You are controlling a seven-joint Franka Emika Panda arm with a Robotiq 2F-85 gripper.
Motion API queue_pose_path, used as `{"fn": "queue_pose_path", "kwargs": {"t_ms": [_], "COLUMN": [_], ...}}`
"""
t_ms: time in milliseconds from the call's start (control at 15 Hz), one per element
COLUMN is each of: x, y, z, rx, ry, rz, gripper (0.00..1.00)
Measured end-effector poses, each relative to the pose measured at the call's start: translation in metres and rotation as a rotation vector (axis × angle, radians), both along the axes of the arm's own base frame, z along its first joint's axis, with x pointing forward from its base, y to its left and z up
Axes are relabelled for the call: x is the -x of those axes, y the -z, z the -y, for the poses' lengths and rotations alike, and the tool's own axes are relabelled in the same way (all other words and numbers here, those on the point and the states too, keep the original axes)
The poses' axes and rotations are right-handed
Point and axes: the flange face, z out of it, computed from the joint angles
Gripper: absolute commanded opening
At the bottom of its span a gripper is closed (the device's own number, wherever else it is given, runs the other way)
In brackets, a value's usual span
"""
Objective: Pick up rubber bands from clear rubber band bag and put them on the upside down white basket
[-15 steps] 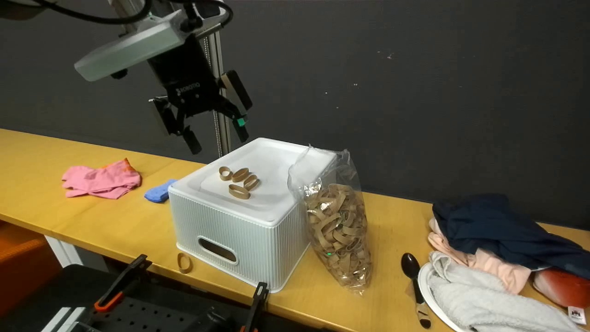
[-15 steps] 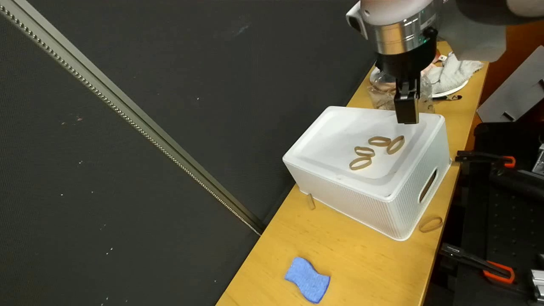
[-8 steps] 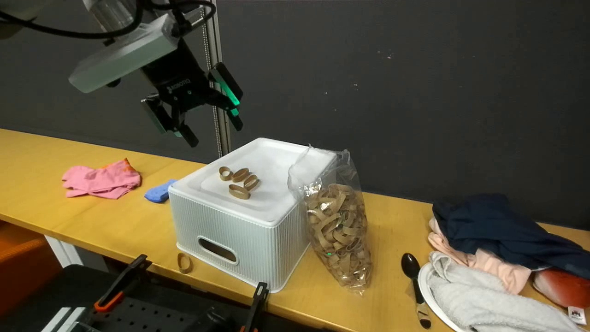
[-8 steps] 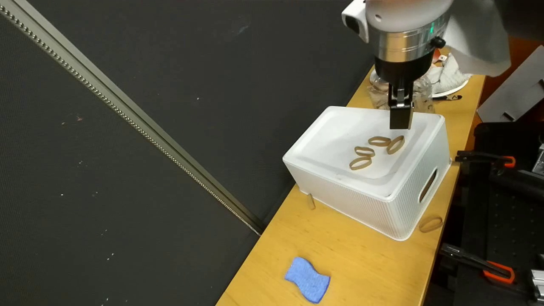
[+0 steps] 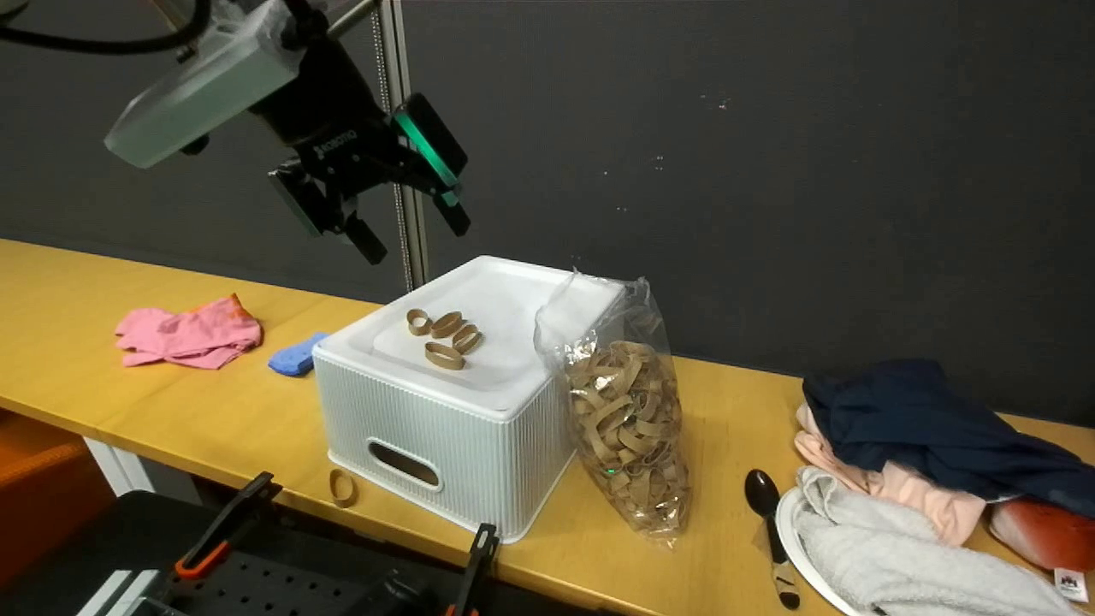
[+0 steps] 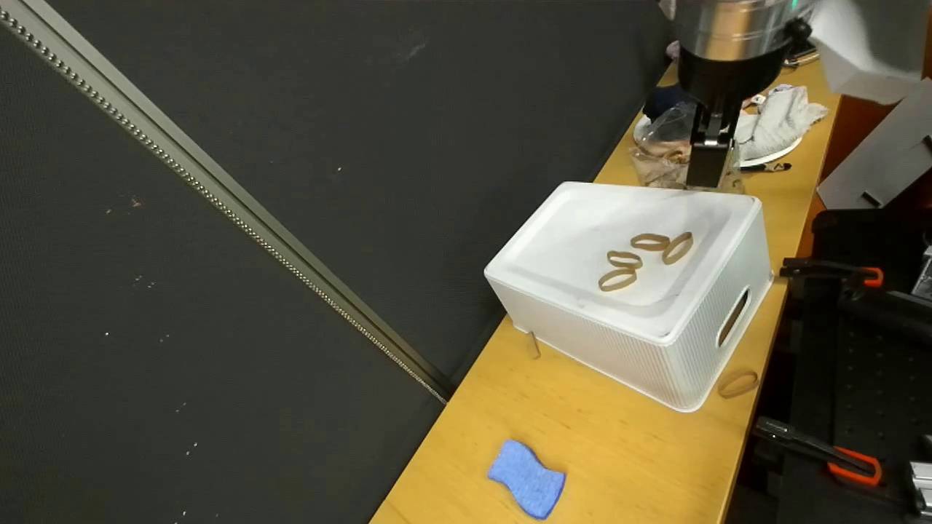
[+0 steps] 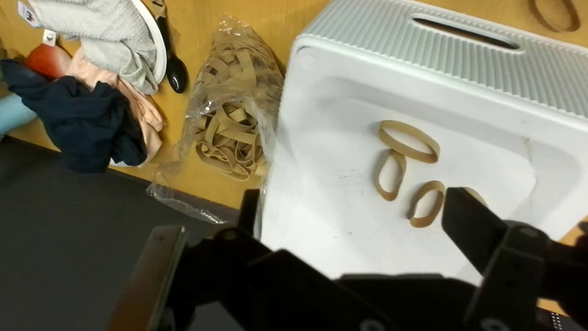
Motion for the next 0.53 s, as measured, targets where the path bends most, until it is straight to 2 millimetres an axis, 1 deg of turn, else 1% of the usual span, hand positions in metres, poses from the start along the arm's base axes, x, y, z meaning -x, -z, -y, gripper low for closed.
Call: {"fn": "queue_pose_path", "kwargs": {"t_ms": [200,467,533], "x": [0.0,0.005,0.006], "y": [-0.001,0.0,0.001], "z": [0.025,0.069,0.08], "rx": [0.006,-0.004,-0.006], "ry": [0.032,0.075,0.08], "rz": [0.001,-0.016,-0.023], "gripper": [1.0,1.0,0.96]}}
